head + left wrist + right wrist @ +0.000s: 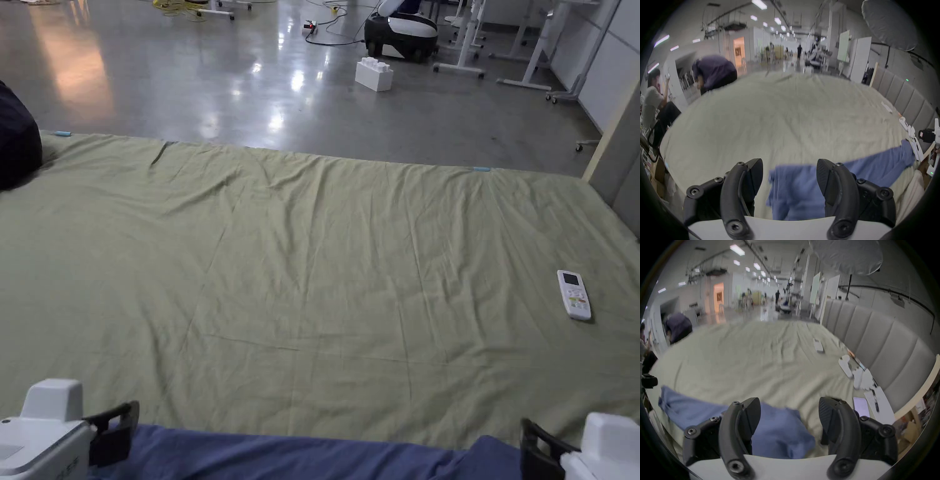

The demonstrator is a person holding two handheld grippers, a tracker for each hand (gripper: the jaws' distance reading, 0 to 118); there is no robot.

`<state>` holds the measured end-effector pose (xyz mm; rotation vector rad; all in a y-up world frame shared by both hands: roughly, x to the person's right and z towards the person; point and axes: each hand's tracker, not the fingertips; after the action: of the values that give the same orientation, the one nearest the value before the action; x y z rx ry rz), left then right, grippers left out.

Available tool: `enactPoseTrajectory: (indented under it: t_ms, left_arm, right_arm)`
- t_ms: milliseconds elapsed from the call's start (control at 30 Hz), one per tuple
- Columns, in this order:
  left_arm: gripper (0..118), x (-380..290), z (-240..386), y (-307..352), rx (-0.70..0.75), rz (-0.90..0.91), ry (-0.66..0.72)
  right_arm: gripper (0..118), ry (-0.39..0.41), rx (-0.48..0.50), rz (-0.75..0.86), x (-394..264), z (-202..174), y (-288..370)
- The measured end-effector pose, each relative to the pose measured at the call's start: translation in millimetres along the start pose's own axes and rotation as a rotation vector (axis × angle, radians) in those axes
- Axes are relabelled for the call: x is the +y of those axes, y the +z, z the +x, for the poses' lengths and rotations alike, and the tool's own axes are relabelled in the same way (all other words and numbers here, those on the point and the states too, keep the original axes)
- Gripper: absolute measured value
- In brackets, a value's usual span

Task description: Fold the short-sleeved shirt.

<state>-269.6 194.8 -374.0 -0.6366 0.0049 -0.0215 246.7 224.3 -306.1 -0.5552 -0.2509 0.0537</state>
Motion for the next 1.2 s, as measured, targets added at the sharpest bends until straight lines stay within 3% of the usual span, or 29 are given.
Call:
enactPoseTrajectory:
  t_ms: [200, 267, 300, 400, 500, 567, 667, 833, 1200]
  left_arm:
    - [64, 39.4, 43.8, 13.7, 0.017, 0.249, 0.003]
    - [55, 50.7, 56.5, 20.2, 0.029, 0.329, -0.017]
    - [44, 55.5, 62.1, 22.8, 0.035, 0.358, -0.025]
    - [18, 66.0, 70.7, 23.8, 0.064, 0.420, -0.039]
    - [6, 72.2, 75.4, 23.5, 0.062, 0.446, -0.018]
    - [1, 73.5, 74.9, 22.5, 0.055, 0.455, 0.006]
    - [1, 73.9, 73.7, 20.4, 0.055, 0.456, 0.023]
    - [0, 71.2, 60.2, 17.6, 0.031, 0.424, 0.042]
    - [0, 29.8, -17.9, 9.9, -0.012, 0.077, 0.065]
  right_arm:
    - [72, -0.010, 0.036, 0.257, 28.2, -48.9, -0.3]
    - [59, -0.008, 0.045, 0.337, 37.2, -64.4, 2.3]
    - [46, 0.003, 0.053, 0.370, 40.9, -70.0, 2.6]
    - [21, 0.039, 0.033, 0.453, 53.4, -86.4, 5.7]
    - [5, 0.003, 0.047, 0.447, 59.9, -95.0, 4.5]
    - [1, -0.011, 0.053, 0.465, 62.1, -98.0, 4.2]
    - [0, 0.016, 0.029, 0.489, 65.4, -101.3, 5.2]
    - [0, -0.009, 0.036, 0.452, 67.5, -100.8, -0.8]
    - [0, 0.027, 0.052, 0.419, 60.2, -99.5, -10.1]
